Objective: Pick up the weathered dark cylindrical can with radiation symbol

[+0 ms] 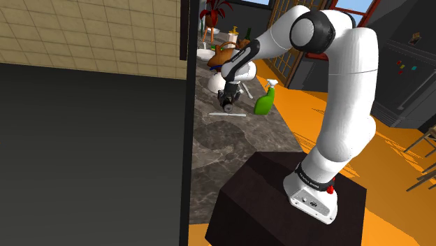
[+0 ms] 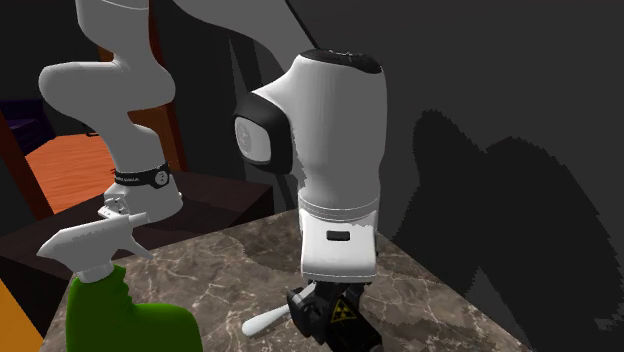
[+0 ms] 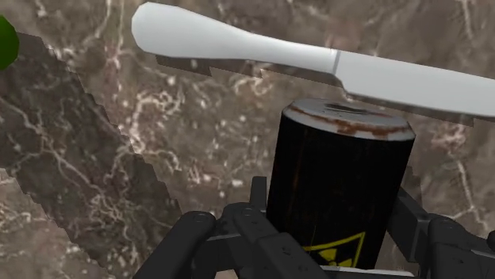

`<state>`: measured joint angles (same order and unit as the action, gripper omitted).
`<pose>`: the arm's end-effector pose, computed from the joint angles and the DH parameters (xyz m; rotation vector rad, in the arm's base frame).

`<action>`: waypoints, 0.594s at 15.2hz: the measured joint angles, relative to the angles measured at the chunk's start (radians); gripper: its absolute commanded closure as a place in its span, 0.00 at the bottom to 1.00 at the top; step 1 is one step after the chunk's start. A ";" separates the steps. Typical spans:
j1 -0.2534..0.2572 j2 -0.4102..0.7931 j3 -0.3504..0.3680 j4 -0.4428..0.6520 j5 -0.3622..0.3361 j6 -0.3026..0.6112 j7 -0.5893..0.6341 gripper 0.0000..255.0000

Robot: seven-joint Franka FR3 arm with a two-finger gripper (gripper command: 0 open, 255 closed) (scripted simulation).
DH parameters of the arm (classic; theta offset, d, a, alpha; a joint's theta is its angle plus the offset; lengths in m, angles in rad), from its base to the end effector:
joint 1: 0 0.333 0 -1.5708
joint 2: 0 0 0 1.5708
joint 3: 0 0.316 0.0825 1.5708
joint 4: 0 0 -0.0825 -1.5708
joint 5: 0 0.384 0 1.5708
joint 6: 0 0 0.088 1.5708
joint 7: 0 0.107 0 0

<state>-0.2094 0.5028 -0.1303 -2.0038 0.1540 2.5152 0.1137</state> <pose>0.5735 -0.2022 0.2061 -2.9930 0.8626 -0.0295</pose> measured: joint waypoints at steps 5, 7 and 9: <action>0.007 -0.048 -0.008 -0.005 -0.012 -0.043 0.010 1.00; 0.011 -0.067 -0.011 -0.004 -0.017 -0.063 0.016 1.00; 0.011 -0.088 -0.014 -0.004 -0.022 -0.083 0.017 1.00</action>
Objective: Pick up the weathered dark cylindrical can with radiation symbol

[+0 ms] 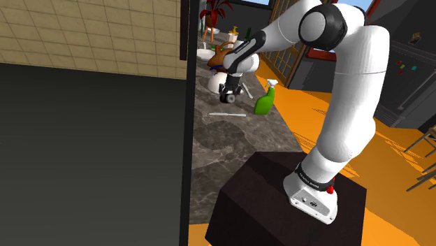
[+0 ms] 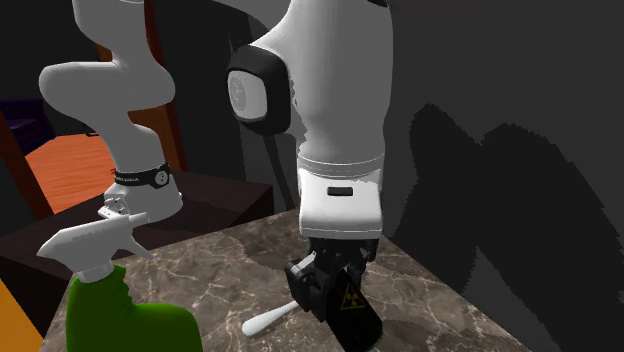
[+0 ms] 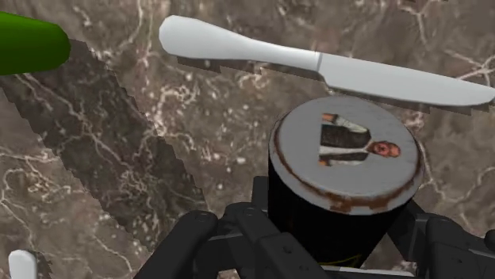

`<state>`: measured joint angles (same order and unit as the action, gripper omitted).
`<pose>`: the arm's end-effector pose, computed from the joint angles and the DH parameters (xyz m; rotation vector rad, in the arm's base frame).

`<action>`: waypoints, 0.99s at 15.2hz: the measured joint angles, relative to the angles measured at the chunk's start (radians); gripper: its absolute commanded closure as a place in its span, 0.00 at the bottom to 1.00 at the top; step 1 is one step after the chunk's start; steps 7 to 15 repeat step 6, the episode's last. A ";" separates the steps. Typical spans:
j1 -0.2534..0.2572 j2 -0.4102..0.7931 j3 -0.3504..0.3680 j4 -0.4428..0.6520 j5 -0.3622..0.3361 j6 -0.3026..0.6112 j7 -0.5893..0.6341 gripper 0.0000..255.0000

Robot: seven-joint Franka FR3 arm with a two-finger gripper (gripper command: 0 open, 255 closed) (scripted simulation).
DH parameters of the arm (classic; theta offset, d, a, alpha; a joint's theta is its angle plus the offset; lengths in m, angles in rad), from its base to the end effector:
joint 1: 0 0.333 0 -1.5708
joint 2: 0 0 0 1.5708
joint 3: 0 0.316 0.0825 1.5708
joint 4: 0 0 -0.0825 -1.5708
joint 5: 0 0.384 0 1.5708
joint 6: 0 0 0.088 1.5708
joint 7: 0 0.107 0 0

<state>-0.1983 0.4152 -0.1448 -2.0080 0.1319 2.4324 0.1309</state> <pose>0.5727 -0.2015 0.2504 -2.9931 0.8622 -0.0291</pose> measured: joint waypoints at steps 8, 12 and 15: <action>0.005 -0.049 -0.008 0.012 -0.014 -0.061 0.011 1.00; 0.005 -0.049 -0.008 0.012 -0.014 -0.061 0.011 1.00; 0.005 -0.049 -0.008 0.012 -0.014 -0.061 0.011 1.00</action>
